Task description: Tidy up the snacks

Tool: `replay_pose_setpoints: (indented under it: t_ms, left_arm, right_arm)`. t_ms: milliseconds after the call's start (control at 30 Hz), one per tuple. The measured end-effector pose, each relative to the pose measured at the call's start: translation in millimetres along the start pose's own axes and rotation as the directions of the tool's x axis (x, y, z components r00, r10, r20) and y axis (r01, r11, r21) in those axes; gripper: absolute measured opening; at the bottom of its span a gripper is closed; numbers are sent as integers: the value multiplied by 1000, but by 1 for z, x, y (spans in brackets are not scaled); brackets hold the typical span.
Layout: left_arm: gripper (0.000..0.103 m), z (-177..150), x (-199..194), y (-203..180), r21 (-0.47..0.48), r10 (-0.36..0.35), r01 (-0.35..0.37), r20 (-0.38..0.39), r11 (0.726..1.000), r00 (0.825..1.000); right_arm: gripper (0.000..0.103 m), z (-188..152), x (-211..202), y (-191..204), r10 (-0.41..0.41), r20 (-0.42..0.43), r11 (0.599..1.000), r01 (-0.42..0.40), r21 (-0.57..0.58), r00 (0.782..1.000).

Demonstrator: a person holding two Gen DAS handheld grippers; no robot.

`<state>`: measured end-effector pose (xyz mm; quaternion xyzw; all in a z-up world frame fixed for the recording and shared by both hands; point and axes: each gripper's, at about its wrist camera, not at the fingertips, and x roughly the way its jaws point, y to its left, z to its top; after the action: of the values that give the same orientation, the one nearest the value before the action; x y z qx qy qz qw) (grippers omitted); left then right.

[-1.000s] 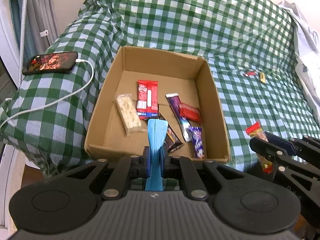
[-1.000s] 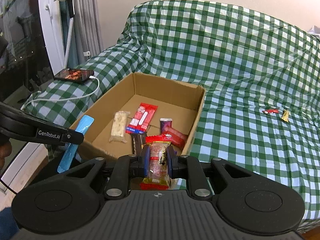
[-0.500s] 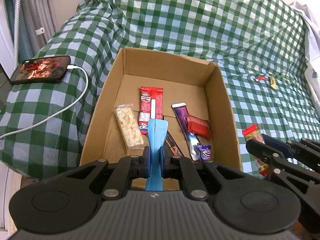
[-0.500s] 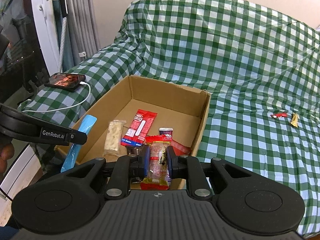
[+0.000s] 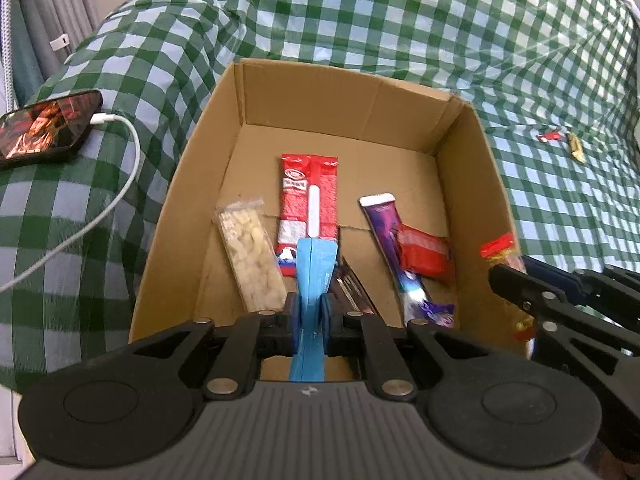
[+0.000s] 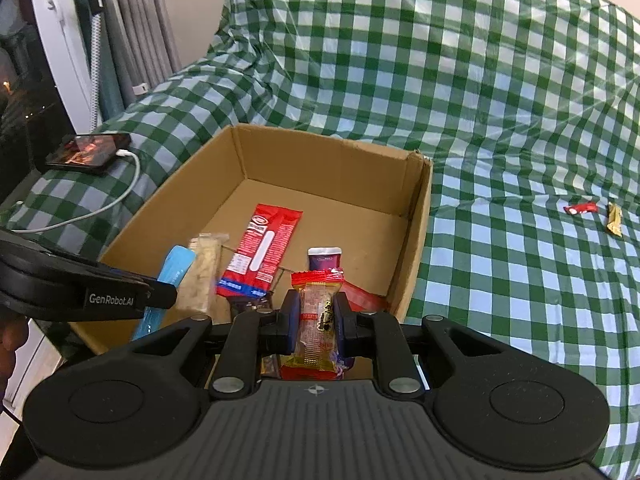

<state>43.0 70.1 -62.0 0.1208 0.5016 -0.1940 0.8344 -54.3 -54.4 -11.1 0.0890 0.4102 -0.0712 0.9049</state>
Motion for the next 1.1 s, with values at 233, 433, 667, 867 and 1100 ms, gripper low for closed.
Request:
replay_pose_setpoints:
  t_ms: [233,433,667,867,1100]
  left_arm:
    - [103,4,-13,5,12,121,-124,119,992,985]
    - [103,-33,-28,13,19,94,-94,-10,995,996]
    - [102,-70,-62,-6,105,96,-96,6,990,995]
    - [103,-87,-105,-10,94,109,-120,110,988,988]
    - [103,-108,-140,-17,71,117,-132,182,989,976]
  right_arm:
    - [52,13,1,-14,-34,41,997,31,67,999]
    - [77,-15,-17,-15,-26,-60,993,33,114,998]
    - [89,-52,-53,13,23,-118,997,-15,73,993]
    - [95,-55,-97,25,3,-12,1000,-3,27,1000]
    - [96,-65,-138,28,-13,65,1000,12,16,998]
